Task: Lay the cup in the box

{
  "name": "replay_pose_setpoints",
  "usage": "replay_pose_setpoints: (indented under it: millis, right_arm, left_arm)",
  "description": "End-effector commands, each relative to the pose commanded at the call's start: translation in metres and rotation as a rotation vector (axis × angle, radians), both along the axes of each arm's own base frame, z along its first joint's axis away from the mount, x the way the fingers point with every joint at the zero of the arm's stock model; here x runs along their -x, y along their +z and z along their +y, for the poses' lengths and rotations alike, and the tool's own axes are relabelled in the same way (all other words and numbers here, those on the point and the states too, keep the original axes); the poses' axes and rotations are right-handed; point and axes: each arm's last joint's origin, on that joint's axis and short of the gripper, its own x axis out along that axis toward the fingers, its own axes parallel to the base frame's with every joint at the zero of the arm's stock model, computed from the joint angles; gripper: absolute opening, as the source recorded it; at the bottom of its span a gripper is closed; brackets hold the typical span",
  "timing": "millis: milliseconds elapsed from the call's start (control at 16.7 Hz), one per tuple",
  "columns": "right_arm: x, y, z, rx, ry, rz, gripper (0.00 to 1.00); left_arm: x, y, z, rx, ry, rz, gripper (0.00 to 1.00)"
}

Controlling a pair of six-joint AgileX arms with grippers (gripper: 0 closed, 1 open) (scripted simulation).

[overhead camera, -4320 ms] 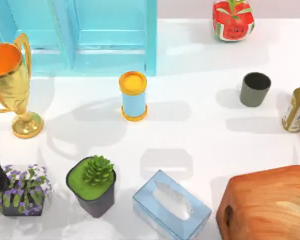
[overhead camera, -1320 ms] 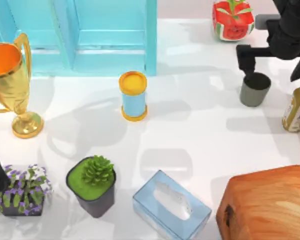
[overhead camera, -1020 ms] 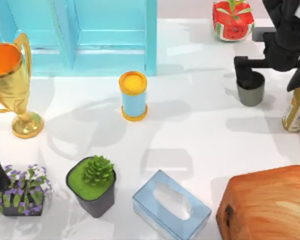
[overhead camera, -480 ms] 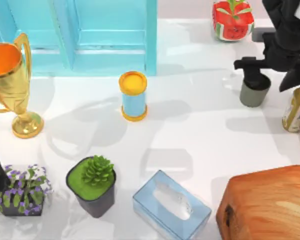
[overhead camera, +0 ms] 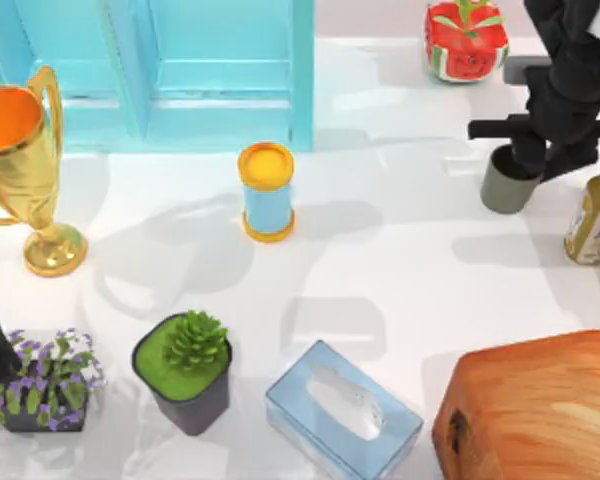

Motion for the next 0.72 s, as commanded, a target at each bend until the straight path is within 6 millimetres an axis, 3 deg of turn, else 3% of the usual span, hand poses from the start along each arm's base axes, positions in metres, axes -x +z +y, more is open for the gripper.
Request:
replay_pose_setpoints:
  millis: [480,600,720]
  right_arm:
    - [0.0,0.002,-0.001,-0.002,0.0,-0.005,0.0]
    - [-0.004,0.022,-0.012,-0.032,0.013,-0.073,0.0]
    - [-0.008,0.056,-0.042,-0.062,0.03,-0.186,0.0]
  left_arm:
    - [0.0,0.0,0.0,0.0,0.0,0.0,1.0]
    - [0.0,0.0,0.0,0.0,0.0,0.0,1.0]
    - [0.0,0.0,0.0,0.0,0.0,0.0,1.0]
